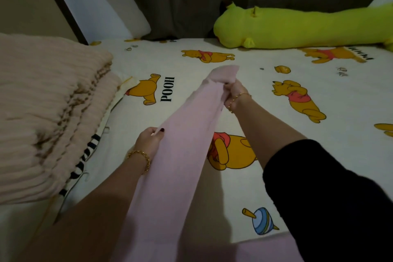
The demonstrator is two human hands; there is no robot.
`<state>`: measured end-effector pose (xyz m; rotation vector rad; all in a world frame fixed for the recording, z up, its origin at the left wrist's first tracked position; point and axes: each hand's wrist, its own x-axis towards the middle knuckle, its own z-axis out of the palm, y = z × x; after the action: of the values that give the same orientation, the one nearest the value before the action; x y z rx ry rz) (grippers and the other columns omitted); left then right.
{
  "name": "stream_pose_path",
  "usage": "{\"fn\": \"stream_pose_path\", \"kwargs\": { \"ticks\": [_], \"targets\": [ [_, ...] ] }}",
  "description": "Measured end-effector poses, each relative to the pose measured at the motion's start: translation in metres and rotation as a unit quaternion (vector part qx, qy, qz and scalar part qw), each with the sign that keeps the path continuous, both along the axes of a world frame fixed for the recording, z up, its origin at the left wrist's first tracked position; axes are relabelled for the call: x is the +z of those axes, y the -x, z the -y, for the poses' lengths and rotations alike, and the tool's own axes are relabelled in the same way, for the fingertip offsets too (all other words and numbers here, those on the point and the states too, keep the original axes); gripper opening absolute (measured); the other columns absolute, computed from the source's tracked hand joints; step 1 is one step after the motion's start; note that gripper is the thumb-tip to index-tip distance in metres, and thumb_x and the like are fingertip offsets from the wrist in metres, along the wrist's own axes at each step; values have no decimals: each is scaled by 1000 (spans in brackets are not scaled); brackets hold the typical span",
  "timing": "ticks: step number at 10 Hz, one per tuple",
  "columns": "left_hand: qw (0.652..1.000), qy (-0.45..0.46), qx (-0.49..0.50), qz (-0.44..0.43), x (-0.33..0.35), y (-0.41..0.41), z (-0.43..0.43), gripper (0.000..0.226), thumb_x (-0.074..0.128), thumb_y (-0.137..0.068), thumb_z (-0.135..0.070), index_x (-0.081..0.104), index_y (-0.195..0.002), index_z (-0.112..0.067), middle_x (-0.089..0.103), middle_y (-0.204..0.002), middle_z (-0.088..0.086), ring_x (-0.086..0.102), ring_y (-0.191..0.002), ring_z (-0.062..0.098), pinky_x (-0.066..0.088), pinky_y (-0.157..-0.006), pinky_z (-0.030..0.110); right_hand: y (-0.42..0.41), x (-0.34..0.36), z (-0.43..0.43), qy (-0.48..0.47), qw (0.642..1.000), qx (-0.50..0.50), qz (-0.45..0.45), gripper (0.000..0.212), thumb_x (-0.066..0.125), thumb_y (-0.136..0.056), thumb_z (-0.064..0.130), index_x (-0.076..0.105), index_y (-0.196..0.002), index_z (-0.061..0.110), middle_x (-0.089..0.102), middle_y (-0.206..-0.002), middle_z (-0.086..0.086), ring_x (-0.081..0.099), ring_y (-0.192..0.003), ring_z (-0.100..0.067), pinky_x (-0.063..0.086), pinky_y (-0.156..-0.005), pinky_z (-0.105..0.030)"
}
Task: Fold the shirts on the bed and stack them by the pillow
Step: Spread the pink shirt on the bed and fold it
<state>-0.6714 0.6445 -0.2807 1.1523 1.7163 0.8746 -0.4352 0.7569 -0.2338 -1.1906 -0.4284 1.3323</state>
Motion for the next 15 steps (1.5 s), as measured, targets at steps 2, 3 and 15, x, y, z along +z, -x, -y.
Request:
{"fn": "stream_pose_path", "kwargs": {
  "ticks": [2,3,15],
  "targets": [
    [993,91,-11,-71,-54,8,16,17,64,-84,-42,63,-85,-25,67,-97,1,61,-94,23,48,-92,37,-30,-98,54,161,980,14,112,23,50,-94,8,49,-73,17,51,-62,-1,48,-50,-13,41,-34,-16],
    [991,90,29,-91,-60,19,29,22,64,-82,-45,67,-87,-23,69,-95,1,62,-94,24,49,-91,36,-36,-102,64,158,973,54,158,22,51,-93,6,50,-75,18,51,-73,1,50,-60,-11,47,-42,-16],
    [829,336,-321,-311,-20,263,477,49,81,-64,-48,70,-98,-14,66,-85,-2,61,-83,16,48,-73,24,348,-68,434,-136,547,475,675,33,42,-93,3,41,-126,1,56,-117,-25,55,-110,-39,42,-87,-41]
  ]
}}
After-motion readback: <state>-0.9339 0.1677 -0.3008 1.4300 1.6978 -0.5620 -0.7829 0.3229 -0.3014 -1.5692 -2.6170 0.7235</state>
